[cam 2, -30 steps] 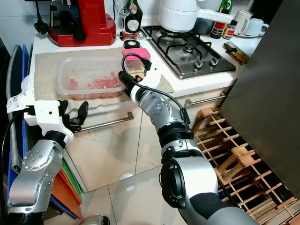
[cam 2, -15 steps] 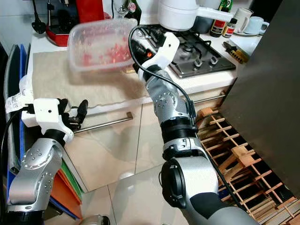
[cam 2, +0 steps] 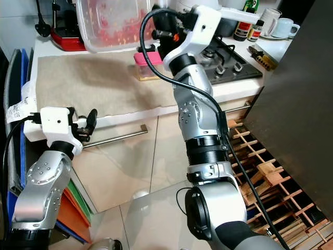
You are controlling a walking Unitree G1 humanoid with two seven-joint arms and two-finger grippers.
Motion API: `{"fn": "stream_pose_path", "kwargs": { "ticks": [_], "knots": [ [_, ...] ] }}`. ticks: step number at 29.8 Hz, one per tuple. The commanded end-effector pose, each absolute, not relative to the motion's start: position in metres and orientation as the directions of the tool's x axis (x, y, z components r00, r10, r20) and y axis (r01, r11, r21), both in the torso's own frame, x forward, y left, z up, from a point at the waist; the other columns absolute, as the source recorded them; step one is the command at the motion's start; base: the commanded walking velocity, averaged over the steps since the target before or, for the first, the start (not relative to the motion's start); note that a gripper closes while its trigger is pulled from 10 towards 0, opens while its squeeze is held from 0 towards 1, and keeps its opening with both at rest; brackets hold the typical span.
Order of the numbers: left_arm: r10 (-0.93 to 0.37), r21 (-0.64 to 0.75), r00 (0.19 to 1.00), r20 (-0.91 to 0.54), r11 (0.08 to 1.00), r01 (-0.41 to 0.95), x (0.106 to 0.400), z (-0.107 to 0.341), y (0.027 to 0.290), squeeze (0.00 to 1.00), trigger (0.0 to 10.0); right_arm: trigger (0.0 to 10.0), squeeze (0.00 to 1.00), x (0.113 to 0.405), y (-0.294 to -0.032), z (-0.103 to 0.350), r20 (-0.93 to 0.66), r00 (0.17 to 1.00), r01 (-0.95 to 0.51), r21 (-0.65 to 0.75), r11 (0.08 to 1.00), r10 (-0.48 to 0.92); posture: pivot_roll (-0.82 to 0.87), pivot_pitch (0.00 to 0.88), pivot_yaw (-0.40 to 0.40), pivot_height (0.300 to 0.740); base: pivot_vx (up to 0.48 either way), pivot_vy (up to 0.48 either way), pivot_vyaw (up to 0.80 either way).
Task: Restocking fridge
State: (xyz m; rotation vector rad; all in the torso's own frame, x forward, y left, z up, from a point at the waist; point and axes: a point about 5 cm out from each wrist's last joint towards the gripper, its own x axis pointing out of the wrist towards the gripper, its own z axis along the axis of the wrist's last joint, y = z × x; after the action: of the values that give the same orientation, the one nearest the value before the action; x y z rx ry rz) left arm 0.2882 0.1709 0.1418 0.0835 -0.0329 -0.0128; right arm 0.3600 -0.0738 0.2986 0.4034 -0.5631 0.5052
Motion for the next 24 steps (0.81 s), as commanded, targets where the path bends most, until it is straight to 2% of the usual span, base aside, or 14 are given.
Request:
{"fn": "stream_pose_path", "kwargs": {
  "ticks": [1,4,6,10,13,18,24],
  "knots": [
    [-0.022,0.077,0.999,0.037,0.997,0.019,0.292,0.143,0.166,0.00,10.0,0.0,0.08,0.353,-0.079,0.303,0.632,0.694,-0.527,0.120,0.842,0.344,0.05,0.000,-0.053,0.740,0.000,0.000,0.00],
    [-0.023,0.063,0.998,0.059,0.998,0.019,0.293,0.145,0.166,0.00,10.0,0.0,0.08,0.347,-0.089,0.299,0.641,0.696,-0.460,0.054,0.886,0.322,0.05,0.000,-0.054,0.740,0.000,0.000,0.00],
    [-0.031,0.072,0.996,0.084,0.997,0.025,0.291,0.149,0.165,0.00,10.0,0.0,0.08,0.332,-0.096,0.310,0.700,0.637,-0.387,-0.071,0.919,0.322,0.04,0.000,-0.053,0.740,0.000,0.000,0.00],
    [-0.048,0.074,0.994,0.099,0.996,0.041,0.290,0.150,0.162,0.00,10.0,0.0,0.09,0.320,-0.099,0.316,0.736,0.592,-0.330,-0.152,0.932,0.329,0.04,0.000,-0.050,0.740,0.000,0.000,0.00],
    [-0.065,0.070,0.991,0.114,0.996,0.057,0.289,0.153,0.158,0.00,10.0,0.0,0.08,0.309,-0.106,0.317,0.767,0.562,-0.226,-0.217,0.950,0.309,0.03,0.000,-0.049,0.740,0.000,0.000,0.00],
    [-0.072,0.074,0.990,0.121,0.995,0.064,0.290,0.155,0.154,0.00,10.0,0.0,0.08,0.305,-0.111,0.309,0.768,0.572,-0.150,-0.246,0.958,0.287,0.03,0.000,-0.045,0.740,0.000,0.000,0.00],
    [-0.104,0.055,0.986,0.132,0.994,0.098,0.297,0.159,0.141,0.00,10.0,0.0,0.09,0.303,-0.125,0.280,0.737,0.636,0.008,-0.304,0.953,0.230,0.02,0.002,-0.035,0.740,0.000,0.000,0.00]
  ]
}}
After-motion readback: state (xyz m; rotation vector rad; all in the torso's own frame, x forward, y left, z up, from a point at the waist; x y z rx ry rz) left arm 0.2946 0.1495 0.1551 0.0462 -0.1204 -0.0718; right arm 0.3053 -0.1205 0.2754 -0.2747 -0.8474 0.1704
